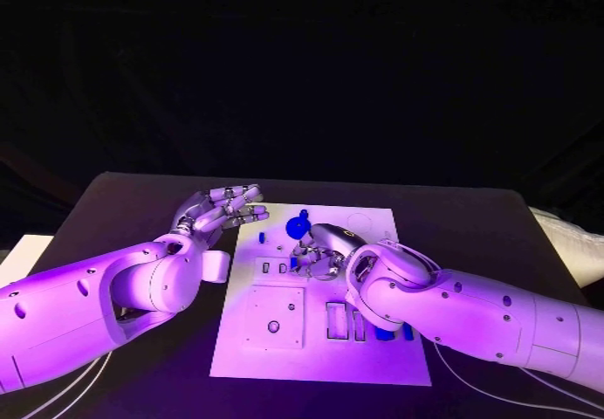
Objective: Assemble the parts on the task board
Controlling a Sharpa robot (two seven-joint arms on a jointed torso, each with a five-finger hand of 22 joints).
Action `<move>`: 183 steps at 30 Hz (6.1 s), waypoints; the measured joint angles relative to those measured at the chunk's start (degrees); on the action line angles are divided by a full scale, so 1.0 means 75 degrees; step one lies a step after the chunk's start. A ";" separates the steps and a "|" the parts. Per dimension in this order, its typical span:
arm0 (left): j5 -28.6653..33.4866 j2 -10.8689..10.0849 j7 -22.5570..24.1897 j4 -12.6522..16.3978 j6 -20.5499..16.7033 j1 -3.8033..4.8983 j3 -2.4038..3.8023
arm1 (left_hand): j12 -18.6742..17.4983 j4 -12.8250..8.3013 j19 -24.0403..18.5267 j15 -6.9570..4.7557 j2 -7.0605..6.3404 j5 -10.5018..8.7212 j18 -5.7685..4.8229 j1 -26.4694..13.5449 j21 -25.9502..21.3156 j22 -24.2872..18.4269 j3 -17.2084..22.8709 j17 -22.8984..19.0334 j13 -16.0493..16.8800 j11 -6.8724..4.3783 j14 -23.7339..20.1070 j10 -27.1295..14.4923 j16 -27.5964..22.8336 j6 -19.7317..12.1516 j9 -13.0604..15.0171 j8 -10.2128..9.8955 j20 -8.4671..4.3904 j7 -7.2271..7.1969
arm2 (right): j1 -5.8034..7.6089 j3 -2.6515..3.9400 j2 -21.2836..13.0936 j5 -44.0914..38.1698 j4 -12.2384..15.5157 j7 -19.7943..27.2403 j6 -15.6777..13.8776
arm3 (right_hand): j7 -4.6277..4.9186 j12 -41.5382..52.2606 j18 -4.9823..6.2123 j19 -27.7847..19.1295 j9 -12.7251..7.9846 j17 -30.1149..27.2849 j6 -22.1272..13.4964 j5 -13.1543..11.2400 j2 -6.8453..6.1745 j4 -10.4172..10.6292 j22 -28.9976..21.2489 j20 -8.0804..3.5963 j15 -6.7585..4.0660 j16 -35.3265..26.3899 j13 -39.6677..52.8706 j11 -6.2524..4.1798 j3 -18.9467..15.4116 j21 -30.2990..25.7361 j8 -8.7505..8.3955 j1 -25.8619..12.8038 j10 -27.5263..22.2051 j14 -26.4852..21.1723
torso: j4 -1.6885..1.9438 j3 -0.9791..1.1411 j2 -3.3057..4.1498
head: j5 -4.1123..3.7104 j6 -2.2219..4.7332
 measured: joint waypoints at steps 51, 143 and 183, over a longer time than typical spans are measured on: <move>0.0026 0.0035 -0.0004 0.0014 0.0046 0.0000 0.0000 | 0.0000 0.0001 0.0000 0.0000 0.0000 0.0000 0.0000 0.0000 -0.0030 -0.0008 0.0000 0.0004 0.0001 0.0000 0.0000 0.0000 0.0000 0.0000 0.0000 0.0000 0.0000 0.0000 | -0.0043 -0.0011 0.0183 -0.0463 -0.0151 -0.0172 0.0167 | 0.0241 -0.1049 -0.0001 0.0001 -0.0052 0.0003 -0.0621 -0.0082 -0.0781 0.0155 0.0003 0.0057 0.0086 -0.0089 -0.0666 0.0058 -0.0298 -0.0088 -0.0089 -0.0715 -0.0356 -0.0027 | -0.0019 0.0018 0.0018 | 0.0115 -0.0094; -0.8772 0.2293 -0.8566 -0.1956 0.4149 0.0621 0.0149 | 0.8737 0.1136 0.3358 -0.1516 0.0604 -0.0416 -0.0834 -0.2092 0.9627 0.9428 -0.2380 0.8776 0.8096 -0.1488 0.2662 0.2335 1.0861 0.0088 0.3251 0.4291 -0.1528 -0.1329 | 0.0317 0.0837 -0.2140 0.4067 0.0966 0.1476 -0.2441 | 0.0342 -0.1331 0.0000 0.0000 -0.0034 0.0002 -0.1267 0.0532 -0.0340 0.1031 0.0003 0.0192 0.0223 -0.0479 -0.1221 0.0140 -0.1713 -0.0355 -0.0003 -0.0056 -0.0681 0.0001 | -0.0227 0.0262 -0.0349 | 0.0322 -0.0397; -0.8775 0.2569 -0.8555 -0.2279 0.4425 0.0648 0.0171 | 0.8675 0.0533 0.3386 -0.1587 0.0953 -0.0244 -0.0832 -0.0650 0.9656 0.9426 -0.1388 0.8774 0.8137 -0.1520 0.2649 0.2357 1.0860 -0.0307 0.3736 0.4328 -0.1556 -0.1392 | 0.0303 0.0812 -0.2125 0.4063 0.0914 0.1281 -0.2105 | 0.0318 -0.1330 0.0000 0.0000 -0.0035 -0.0015 -0.1243 0.0589 -0.0280 0.1083 0.0000 0.0192 0.0223 -0.0478 -0.1235 0.0141 -0.1766 -0.0355 -0.0003 -0.0116 -0.0681 0.0001 | -0.0227 0.0266 -0.0342 | 0.0281 -0.0474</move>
